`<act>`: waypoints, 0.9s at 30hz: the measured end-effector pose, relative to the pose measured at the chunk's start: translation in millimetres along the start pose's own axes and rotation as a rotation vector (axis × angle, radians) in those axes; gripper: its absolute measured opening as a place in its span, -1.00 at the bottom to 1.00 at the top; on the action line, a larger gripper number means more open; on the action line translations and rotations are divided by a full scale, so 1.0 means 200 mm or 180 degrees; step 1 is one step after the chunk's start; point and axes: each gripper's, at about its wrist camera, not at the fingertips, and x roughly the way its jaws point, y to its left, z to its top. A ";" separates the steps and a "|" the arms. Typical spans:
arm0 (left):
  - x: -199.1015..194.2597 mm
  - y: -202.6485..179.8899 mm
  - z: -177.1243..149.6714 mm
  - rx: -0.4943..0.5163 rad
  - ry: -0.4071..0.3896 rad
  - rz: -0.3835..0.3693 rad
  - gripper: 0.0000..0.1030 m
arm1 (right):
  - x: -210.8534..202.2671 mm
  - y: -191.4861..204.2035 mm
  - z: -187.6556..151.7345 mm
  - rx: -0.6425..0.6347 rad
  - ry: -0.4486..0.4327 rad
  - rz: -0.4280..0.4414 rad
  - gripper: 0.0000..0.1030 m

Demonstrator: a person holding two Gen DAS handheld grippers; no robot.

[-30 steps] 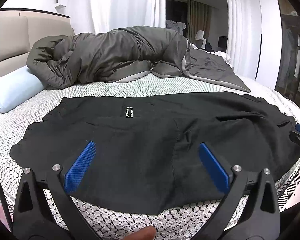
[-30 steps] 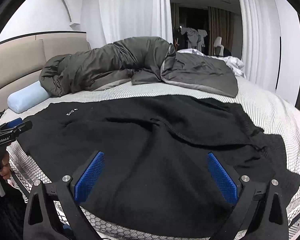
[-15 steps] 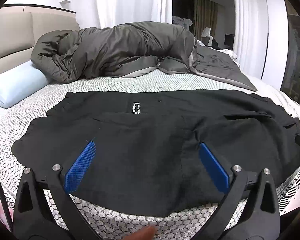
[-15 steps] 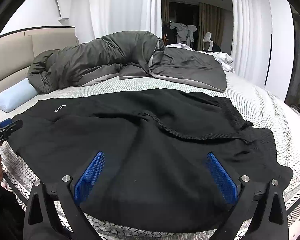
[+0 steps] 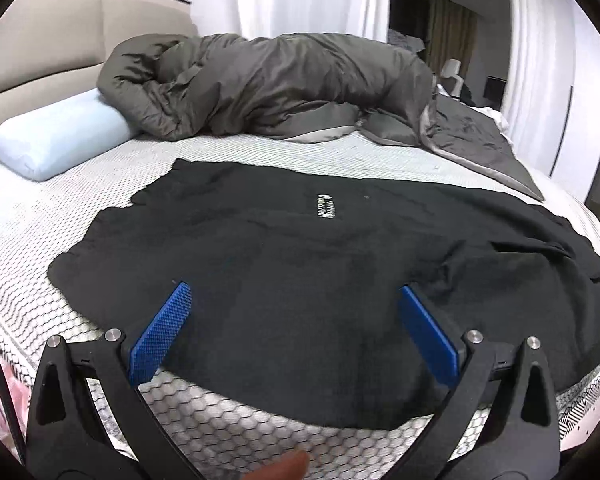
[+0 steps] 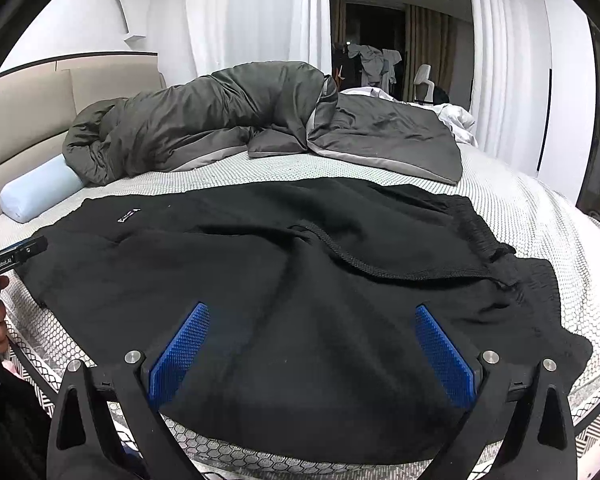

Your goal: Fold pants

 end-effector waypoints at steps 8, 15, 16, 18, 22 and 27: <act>0.00 0.14 -0.05 -0.0156 0.0268 0.0168 0.99 | 0.01 0.00 0.01 0.0016 -0.0005 0.0027 1.00; -0.11 0.37 -0.07 -0.0403 0.0309 0.0394 0.99 | -0.02 -0.08 0.02 0.0146 -0.0033 0.0092 1.00; -0.12 0.40 -0.08 -0.0453 0.0327 0.0418 0.99 | -0.02 -0.09 0.02 0.0167 -0.0032 0.0095 1.00; -0.13 0.51 -0.09 -0.0662 0.0398 0.0406 0.99 | -0.02 -0.11 0.01 0.0196 -0.0018 0.0119 1.00; -0.10 0.67 -0.10 -0.1024 0.0530 0.0204 0.95 | -0.01 -0.11 0.01 0.0196 -0.0007 0.0146 1.00; 0.08 0.77 -0.05 -0.1421 0.0735 -0.0220 0.62 | 0.01 -0.09 0.01 0.0138 0.0012 0.0153 1.00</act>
